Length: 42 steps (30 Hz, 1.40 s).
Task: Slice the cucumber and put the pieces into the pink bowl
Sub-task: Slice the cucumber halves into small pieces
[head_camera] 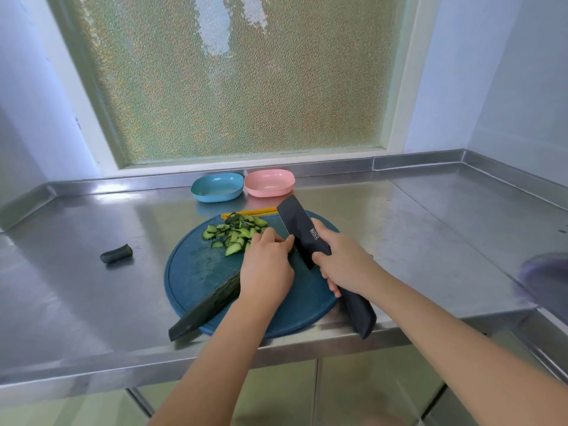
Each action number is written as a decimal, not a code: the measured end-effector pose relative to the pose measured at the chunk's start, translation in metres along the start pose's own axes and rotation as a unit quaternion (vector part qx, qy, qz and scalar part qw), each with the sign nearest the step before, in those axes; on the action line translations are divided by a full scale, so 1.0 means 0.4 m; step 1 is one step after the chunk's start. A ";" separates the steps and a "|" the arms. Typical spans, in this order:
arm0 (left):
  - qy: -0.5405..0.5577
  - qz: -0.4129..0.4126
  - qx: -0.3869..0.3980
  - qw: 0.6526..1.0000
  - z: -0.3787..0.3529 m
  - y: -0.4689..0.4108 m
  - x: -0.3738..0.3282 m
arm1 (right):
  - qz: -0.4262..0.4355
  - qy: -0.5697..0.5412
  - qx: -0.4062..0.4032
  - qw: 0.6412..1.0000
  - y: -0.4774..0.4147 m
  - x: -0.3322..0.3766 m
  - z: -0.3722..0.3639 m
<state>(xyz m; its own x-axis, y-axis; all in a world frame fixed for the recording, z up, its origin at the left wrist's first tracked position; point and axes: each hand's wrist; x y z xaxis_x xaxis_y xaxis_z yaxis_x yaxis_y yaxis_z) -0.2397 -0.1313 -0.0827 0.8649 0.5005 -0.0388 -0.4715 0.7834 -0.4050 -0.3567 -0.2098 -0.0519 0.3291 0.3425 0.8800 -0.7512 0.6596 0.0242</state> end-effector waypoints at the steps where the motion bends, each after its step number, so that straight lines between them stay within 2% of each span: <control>1: 0.001 -0.001 -0.001 1.000 0.000 0.002 0.000 | 0.000 0.037 -0.001 0.999 0.004 0.006 -0.003; 7: 0.016 -0.016 -0.014 1.000 -0.004 0.001 0.003 | -0.055 0.163 0.026 0.985 -0.017 0.080 -0.020; 10: 0.052 0.000 -0.040 0.998 -0.010 0.002 0.003 | -0.031 0.211 -0.006 0.977 -0.023 0.087 -0.049; 15: 0.080 0.024 -0.031 0.996 0.004 0.004 0.000 | -0.034 0.142 -0.030 0.989 -0.003 0.047 -0.036; 19: 0.075 0.027 -0.030 0.996 0.007 0.007 -0.001 | 0.005 0.111 -0.076 0.991 0.023 0.017 -0.043; 29: 0.064 0.031 -0.020 0.997 0.012 0.007 -0.005 | 0.029 0.074 -0.082 0.994 0.044 0.009 -0.040; 42: 0.054 0.002 -0.030 0.998 0.006 0.007 0.000 | 0.014 0.121 -0.056 0.991 0.039 0.018 -0.040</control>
<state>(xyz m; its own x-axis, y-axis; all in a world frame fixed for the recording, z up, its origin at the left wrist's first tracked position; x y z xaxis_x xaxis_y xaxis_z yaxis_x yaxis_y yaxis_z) -0.2414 -0.1280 -0.0816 0.8781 0.4586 -0.1367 -0.4665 0.7567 -0.4579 -0.3570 -0.1863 -0.0525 0.4459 0.5037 0.7399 -0.6990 0.7123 -0.0636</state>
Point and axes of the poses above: each hand's wrist, its own y-axis away from the middle knuckle, its own z-axis out of the back of the hand, x = y × z, and after that the axes turned 14 degrees about -y, right-handed
